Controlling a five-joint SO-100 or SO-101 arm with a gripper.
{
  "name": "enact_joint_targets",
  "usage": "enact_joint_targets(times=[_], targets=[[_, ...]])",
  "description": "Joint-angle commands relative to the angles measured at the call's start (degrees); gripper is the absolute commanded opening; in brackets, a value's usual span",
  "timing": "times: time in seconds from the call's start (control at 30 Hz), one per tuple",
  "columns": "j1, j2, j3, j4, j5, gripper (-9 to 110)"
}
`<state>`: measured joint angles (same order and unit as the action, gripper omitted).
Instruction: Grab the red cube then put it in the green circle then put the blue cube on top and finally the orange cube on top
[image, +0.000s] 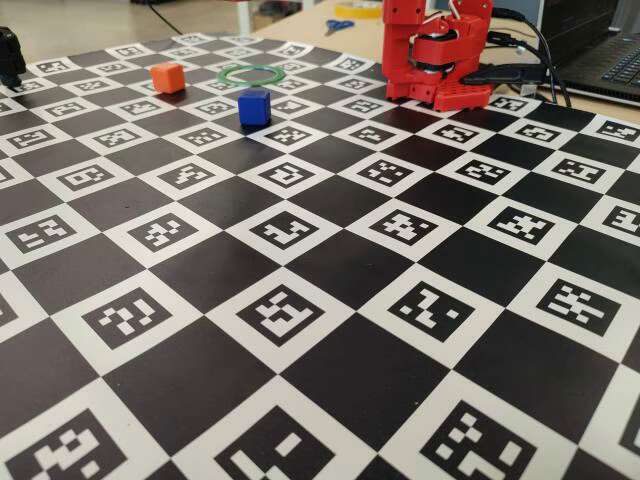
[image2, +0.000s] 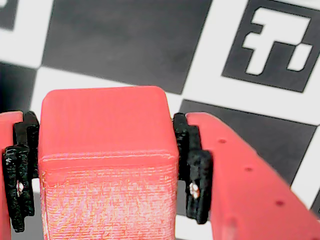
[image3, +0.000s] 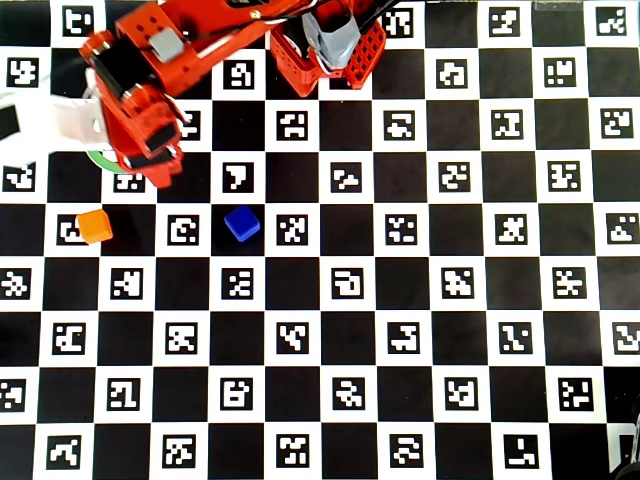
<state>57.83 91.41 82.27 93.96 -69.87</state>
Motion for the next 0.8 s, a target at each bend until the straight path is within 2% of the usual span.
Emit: enact_joint_targets(times=[0.0, 0.13, 0.4, 0.77], targets=[[3.3, -0.6, -7.8, -0.2, -0.5, 1], [6.3, -4.2, -10.7, 0.3, -1.2, 1], [12.0, -10.4, -12.3, -6.2, -3.1, 1], [15.5, -12.2, -3.6, -13.4, -6.2, 1]])
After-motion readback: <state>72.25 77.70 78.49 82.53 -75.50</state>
